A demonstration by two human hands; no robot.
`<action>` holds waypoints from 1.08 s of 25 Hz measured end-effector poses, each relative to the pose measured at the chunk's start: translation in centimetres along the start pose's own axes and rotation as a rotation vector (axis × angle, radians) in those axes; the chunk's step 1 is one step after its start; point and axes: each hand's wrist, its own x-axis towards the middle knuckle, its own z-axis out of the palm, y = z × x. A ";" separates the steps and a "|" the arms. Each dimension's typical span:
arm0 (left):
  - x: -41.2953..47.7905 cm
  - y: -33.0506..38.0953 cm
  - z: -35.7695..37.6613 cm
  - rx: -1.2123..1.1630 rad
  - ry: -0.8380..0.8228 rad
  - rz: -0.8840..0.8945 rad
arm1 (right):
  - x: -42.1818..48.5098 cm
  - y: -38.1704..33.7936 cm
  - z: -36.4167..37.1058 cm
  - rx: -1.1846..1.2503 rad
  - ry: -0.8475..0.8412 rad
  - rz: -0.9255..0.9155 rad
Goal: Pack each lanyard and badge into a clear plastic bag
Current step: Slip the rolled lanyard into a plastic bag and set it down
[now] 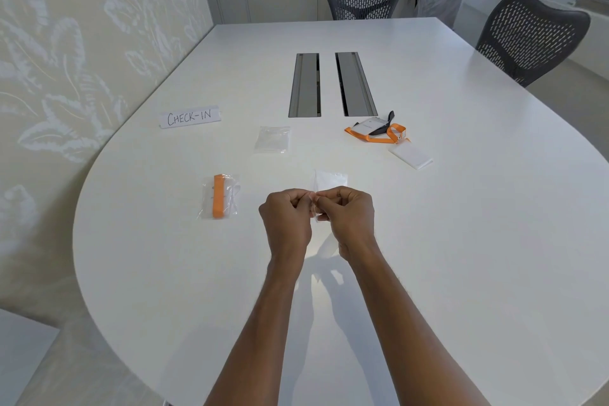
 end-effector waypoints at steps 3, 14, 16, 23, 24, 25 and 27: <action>-0.4 0.2 0.3 0.074 0.002 0.044 | -0.1 0.2 0.1 -0.007 0.036 -0.002; -0.5 0.0 0.2 0.082 -0.002 0.004 | 0.1 0.6 -0.7 -0.107 0.051 0.028; -0.7 0.1 0.1 0.097 -0.032 0.016 | 0.3 0.3 -1.2 -0.285 -0.002 -0.022; -1.4 0.6 0.1 0.172 -0.038 0.105 | 1.3 -0.8 -1.2 -0.339 -0.041 -0.210; -1.4 0.6 0.1 0.164 -0.032 0.111 | 1.3 -0.7 -1.2 -0.324 -0.028 -0.202; -1.3 0.5 0.1 0.148 -0.036 0.114 | 1.3 -0.6 -1.2 -0.312 -0.022 -0.202; -1.1 0.4 0.0 0.131 -0.059 0.119 | 1.4 -0.4 -1.4 -0.308 -0.029 -0.212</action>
